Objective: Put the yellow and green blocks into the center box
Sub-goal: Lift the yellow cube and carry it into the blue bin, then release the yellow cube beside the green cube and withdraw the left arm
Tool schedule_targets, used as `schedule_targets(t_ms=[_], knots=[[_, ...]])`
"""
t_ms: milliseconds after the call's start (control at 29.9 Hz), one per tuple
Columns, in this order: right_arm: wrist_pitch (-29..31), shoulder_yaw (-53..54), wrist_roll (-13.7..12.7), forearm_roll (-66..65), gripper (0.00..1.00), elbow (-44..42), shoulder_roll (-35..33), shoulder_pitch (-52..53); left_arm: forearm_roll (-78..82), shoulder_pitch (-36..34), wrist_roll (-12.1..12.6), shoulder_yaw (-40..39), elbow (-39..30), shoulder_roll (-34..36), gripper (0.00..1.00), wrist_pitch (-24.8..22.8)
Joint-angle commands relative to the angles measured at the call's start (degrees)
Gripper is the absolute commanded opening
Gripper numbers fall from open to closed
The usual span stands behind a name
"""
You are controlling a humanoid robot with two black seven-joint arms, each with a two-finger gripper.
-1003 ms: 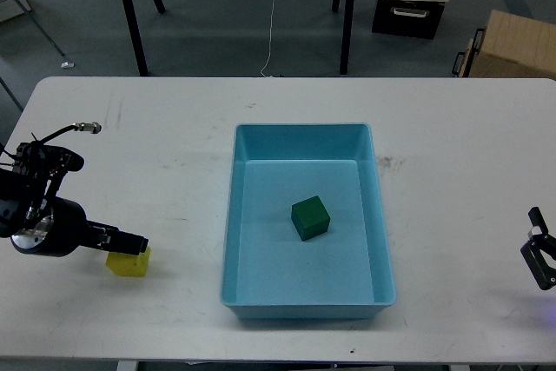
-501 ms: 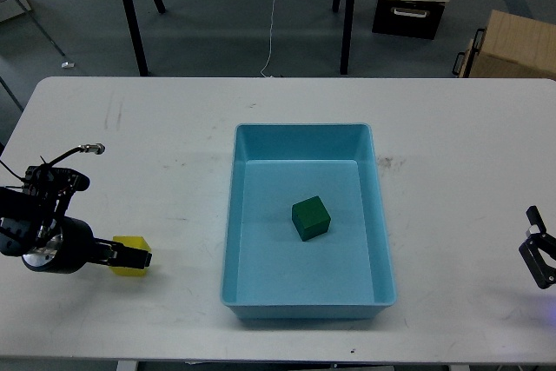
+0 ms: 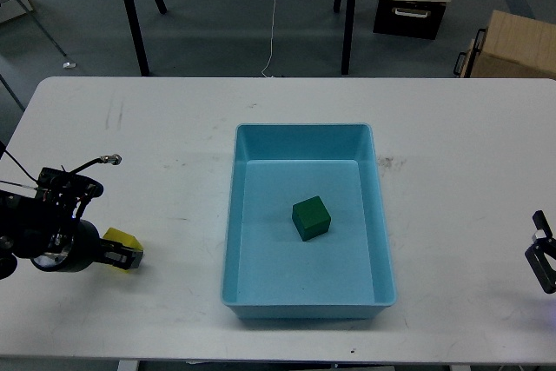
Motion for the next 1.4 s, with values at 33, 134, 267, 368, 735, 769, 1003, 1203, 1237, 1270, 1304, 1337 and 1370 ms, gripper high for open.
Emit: schedule_targets(t_ms=[33, 134, 267, 368, 735, 769, 1003, 1203, 1237, 1270, 1304, 1337, 1370], knots=[[0.0, 0.07, 0.0, 0.0, 1.0, -0.01, -0.19, -0.65, -1.51, -2.65, -0.67, -5.81, -1.72, 1.16, 0.0, 0.0], [0.0, 0.07, 0.0, 0.0, 1.0, 0.08, -0.28, -0.65, -6.68, -11.42, -0.85, -6.53, -1.9, -0.15, 0.0, 0.0], [0.0, 0.07, 0.0, 0.0, 1.0, 0.08, -0.46, -1.0, -12.67, -21.1, -0.85, -6.01, 0.03, -6.2, 0.0, 0.0], [0.0, 0.16, 0.09, 0.0, 1.0, 0.08, -0.63, -1.18, -13.12, -25.07, -0.85, -2.51, 2.84, -12.87, 0.0, 0.0], [0.0, 0.16, 0.09, -0.09, 1.0, -0.27, -0.72, -1.53, -14.26, -24.64, -0.85, 5.42, 13.48, -34.42, 0.01, 0.0], [0.0, 0.16, 0.09, -0.09, 1.0, -0.62, -0.63, -1.53, -14.26, -24.46, -0.85, 5.42, 14.09, -35.21, 0.02, 0.0], [0.0, 0.07, 0.09, -0.09, 1.0, -2.29, -0.63, -1.44, -14.26, -21.04, -0.85, 5.95, 15.77, -37.86, 0.21, 0.0], [0.0, 0.07, 0.09, -0.09, 1.0, -2.73, -0.63, -1.44, -14.35, -18.84, -2.07, 5.95, 16.03, -38.03, 0.53, 0.0], [0.0, 0.07, 0.09, -0.09, 1.0, -2.82, -0.63, -1.44, -14.35, -18.92, -2.77, 5.77, 16.21, -38.03, 0.58, 0.0], [0.0, 0.07, 0.09, -0.09, 1.0, -2.82, -0.63, -1.44, -14.35, -18.92, -3.74, 5.6, 16.64, -38.03, 0.63, 0.0], [0.0, 0.07, 0.09, -0.09, 1.0, -2.91, -0.63, -1.44, -14.35, -19.01, -4.79, 5.51, 16.91, -37.95, 0.68, 0.0], [0.0, -0.02, 0.09, -0.09, 1.0, -2.99, -0.63, -1.36, -14.35, -19.19, -5.67, 5.42, 17.09, -37.86, 0.72, 0.0], [0.0, -0.02, 0.09, -0.09, 1.0, -3.08, -0.63, -1.36, -14.35, -19.36, -6.55, 5.33, 17.17, -37.86, 0.76, 0.0]])
